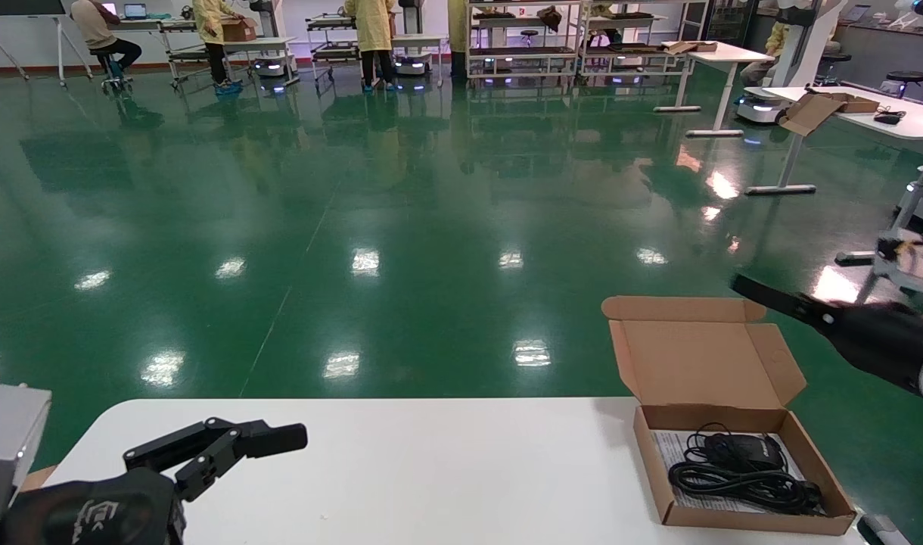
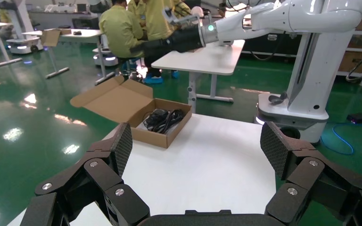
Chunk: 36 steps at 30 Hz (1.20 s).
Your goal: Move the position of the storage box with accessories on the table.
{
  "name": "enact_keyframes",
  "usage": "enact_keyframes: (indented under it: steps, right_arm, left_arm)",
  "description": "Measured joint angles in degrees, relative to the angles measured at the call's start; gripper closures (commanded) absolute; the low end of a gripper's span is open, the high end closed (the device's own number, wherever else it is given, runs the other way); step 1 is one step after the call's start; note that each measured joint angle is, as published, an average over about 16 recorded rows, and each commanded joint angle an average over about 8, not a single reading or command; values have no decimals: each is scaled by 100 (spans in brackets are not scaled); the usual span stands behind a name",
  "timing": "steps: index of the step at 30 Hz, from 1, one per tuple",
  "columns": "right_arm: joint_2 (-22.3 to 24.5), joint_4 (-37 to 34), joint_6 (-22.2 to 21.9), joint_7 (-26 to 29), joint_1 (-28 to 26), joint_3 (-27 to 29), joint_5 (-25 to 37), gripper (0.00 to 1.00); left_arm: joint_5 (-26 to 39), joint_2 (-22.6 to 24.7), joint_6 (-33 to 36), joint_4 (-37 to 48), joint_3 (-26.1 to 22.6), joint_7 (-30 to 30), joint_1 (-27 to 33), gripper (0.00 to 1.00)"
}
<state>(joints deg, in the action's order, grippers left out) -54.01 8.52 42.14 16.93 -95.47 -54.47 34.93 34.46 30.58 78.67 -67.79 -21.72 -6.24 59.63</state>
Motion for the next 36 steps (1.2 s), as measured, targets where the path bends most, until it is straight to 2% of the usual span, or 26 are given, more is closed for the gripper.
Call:
enact_keyframes:
  steps: [36]
  right_arm:
    - [1192, 4086, 2735, -388, 2129, 2414, 435, 0]
  left_arm:
    - [0, 0, 0, 0, 0, 0, 0, 0]
